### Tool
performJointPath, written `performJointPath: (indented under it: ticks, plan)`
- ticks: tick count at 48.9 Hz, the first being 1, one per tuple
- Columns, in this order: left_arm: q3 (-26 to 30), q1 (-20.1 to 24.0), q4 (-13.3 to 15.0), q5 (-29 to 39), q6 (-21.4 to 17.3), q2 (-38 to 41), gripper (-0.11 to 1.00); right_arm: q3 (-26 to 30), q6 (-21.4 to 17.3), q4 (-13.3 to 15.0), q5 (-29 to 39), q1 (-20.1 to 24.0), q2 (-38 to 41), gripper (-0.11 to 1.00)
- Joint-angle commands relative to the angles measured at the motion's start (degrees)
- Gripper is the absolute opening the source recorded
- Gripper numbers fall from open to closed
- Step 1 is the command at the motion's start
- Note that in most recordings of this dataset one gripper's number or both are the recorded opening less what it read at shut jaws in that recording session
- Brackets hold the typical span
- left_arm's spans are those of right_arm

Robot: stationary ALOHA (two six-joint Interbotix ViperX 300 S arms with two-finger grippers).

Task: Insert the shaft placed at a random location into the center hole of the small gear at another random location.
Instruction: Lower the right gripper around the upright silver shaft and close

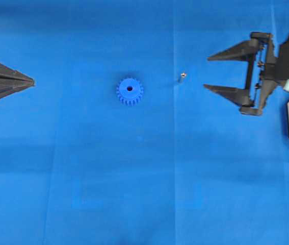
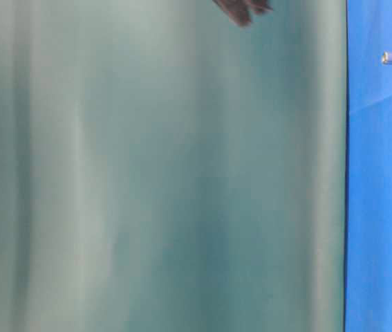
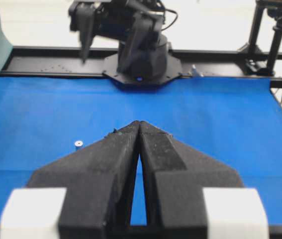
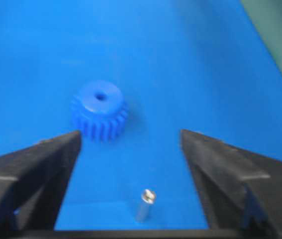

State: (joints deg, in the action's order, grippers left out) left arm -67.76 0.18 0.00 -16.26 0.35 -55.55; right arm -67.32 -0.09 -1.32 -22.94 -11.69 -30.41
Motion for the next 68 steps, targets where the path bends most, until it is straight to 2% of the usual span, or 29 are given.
performJointPath:
  ticks: [1,7,24,38,44,50,57,61,63,68]
  plan:
    - [0.8,-0.1,-0.1,-0.6,0.1,0.1,0.0,0.4,0.0,-0.4,-4.9,-1.4,5.6,0.88]
    - [0.8,-0.1,-0.2,-0.7,0.1,0.0,0.0,1.0,0.0,-1.0,-10.7,-2.3,13.6,0.81]
    - [0.8,-0.1,-0.2,-0.8,0.1,0.0,0.0,3.3,0.0,-5.0,-19.9,-3.3,31.1,0.82]
    - [0.7,0.2,-0.1,-0.8,0.1,0.0,0.0,4.2,0.0,-5.5,-22.7,-3.3,34.5,0.81]
    - [0.5,0.6,-0.2,-0.7,0.1,0.0,0.0,4.2,0.0,-5.6,-22.9,-3.4,34.4,0.77]
    - [0.4,0.9,-0.2,-0.6,0.1,0.0,0.0,4.3,-0.1,-5.5,-22.6,-3.1,34.5,0.63]
    - [0.4,1.1,-0.2,-0.4,0.1,0.0,0.0,4.3,-0.1,-5.4,-22.1,-2.7,34.5,0.24]
    - [0.4,1.2,-0.2,-0.4,0.1,-0.1,0.0,4.4,-0.1,-5.3,-22.2,-2.7,34.5,0.06]
    - [0.4,1.2,-0.2,-0.4,0.1,-0.1,0.0,4.4,-0.1,-5.3,-22.2,-2.7,34.5,0.03]
    - [0.3,1.2,-0.1,-0.4,0.1,0.0,0.0,4.4,-0.2,-5.3,-22.1,-2.6,34.5,0.03]
